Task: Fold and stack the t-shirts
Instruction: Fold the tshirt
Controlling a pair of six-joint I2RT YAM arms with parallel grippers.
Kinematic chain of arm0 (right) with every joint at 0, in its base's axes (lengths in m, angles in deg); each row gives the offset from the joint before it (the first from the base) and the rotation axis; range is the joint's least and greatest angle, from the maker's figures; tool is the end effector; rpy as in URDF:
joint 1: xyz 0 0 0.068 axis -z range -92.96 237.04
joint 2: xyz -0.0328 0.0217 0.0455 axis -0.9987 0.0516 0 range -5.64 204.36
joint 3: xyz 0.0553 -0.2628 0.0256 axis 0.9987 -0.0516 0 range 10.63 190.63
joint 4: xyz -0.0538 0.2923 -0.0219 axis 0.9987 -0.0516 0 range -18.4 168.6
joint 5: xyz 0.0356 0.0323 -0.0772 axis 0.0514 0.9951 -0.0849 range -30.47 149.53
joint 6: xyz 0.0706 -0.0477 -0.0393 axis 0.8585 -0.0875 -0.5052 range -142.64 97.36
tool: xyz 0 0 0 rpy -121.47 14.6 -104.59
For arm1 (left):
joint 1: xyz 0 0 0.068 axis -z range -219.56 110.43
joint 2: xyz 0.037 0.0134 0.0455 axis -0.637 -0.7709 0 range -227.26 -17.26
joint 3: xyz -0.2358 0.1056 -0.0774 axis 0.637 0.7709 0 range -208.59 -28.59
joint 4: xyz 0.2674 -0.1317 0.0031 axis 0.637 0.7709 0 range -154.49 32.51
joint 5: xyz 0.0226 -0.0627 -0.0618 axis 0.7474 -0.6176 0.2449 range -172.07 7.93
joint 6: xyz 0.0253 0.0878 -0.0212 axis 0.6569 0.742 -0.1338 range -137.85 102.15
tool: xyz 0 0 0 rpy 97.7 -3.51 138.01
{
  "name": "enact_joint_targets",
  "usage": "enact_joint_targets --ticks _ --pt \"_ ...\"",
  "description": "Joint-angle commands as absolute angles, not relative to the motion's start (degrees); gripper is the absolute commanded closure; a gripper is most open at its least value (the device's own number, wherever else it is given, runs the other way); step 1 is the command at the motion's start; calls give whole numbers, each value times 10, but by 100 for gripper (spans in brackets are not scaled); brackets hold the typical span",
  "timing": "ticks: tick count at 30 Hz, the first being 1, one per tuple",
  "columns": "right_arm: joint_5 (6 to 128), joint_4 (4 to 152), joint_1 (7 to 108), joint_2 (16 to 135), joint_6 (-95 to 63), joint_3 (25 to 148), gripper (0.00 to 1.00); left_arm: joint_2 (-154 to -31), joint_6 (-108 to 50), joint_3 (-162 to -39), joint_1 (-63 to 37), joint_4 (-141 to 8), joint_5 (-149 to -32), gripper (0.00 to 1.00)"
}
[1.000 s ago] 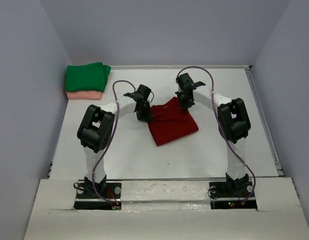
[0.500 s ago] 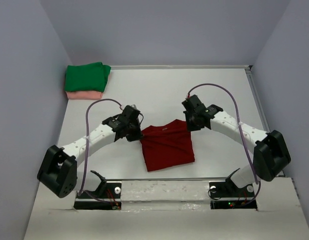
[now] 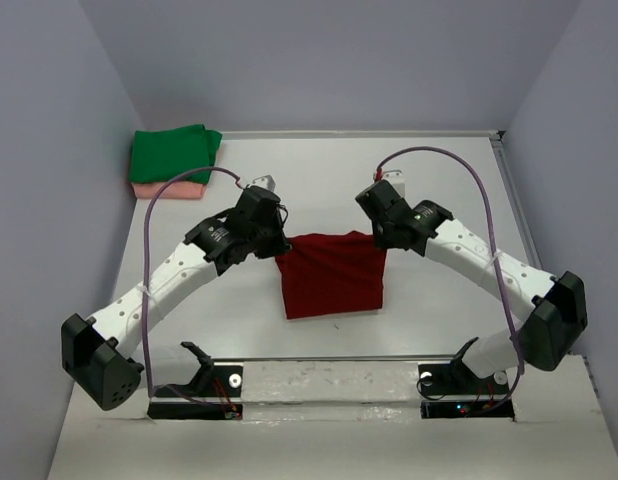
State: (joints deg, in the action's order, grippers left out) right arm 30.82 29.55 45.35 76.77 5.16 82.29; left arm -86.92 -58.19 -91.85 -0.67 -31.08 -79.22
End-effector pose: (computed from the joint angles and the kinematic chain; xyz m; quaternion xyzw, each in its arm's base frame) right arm 0.2884 0.2024 0.2500 -0.0491 0.9363 -0.0529 0.3438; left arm 0.2670 -0.2100 0.2845 -0.0220 0.9052 -0.2530 0.3409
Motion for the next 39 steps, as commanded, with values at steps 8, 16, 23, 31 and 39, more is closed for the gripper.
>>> enact_joint_targets --ticks 8,16,23,31,39 --pt "246 340 475 916 -67 1001 100 -962 -551 -989 -25 -279 -722 100" --pt "346 407 543 1079 -133 1070 100 -1112 -520 -1015 -106 -342 -722 100" --pt "413 426 577 1174 -174 1134 100 -1172 -499 -986 -164 -388 -738 100" --pt "438 410 588 1216 -189 1199 95 -1217 -497 -976 -171 -427 -812 91" --pt "413 398 588 1222 -212 1231 49 -1154 -506 -978 -151 -423 -724 25"
